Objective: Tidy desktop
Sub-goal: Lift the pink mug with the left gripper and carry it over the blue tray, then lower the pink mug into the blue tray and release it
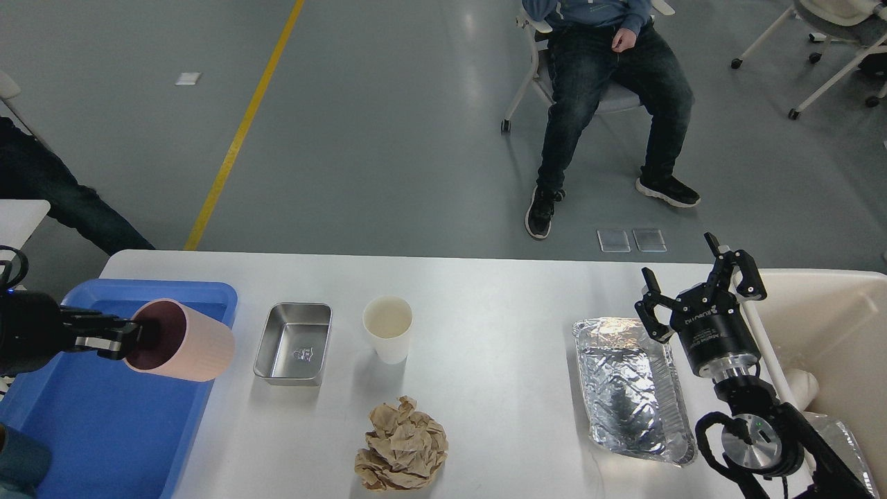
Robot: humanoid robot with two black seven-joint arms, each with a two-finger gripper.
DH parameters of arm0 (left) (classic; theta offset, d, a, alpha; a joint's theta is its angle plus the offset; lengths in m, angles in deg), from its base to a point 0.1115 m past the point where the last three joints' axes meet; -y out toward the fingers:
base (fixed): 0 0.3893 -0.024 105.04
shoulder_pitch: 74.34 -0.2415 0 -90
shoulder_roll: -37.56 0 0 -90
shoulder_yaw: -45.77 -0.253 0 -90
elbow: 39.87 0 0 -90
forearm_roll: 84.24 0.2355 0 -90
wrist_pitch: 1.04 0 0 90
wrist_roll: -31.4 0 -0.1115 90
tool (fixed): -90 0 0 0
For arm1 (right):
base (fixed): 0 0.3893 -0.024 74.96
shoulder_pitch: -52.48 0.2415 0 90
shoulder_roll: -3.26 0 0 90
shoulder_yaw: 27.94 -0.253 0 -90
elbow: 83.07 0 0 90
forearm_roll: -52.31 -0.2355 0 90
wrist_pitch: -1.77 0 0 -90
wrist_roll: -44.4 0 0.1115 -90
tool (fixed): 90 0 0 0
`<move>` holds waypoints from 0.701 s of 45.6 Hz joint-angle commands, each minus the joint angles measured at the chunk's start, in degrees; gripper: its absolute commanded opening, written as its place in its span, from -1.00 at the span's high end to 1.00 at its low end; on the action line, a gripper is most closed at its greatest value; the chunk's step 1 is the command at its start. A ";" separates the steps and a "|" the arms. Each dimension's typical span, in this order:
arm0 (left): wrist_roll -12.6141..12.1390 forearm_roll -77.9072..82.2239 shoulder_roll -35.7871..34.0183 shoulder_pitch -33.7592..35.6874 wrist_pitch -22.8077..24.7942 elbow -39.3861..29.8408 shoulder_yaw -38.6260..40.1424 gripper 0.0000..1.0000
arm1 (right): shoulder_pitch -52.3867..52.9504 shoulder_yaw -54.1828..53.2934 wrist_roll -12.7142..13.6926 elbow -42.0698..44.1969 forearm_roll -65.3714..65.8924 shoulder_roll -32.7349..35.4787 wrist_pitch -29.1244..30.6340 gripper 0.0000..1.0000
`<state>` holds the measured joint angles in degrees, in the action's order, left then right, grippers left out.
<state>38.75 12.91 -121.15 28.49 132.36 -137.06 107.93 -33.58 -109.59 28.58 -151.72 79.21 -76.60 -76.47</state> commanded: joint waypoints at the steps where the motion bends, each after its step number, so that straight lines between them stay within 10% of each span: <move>1: -0.06 -0.03 -0.01 -1.05 -0.69 2.09 -0.28 1.00 | 0.01 0.00 0.09 0.01 0.00 0.05 0.03 -1.00; 32: -0.67 0.67 0.86 -14.06 -8.86 11.58 -1.86 1.00 | 0.10 0.18 0.09 0.10 0.00 0.14 0.11 -1.00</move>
<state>38.27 13.45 -120.49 15.98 124.81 -127.11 106.66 -33.48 -109.41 28.65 -151.64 79.20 -76.55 -76.36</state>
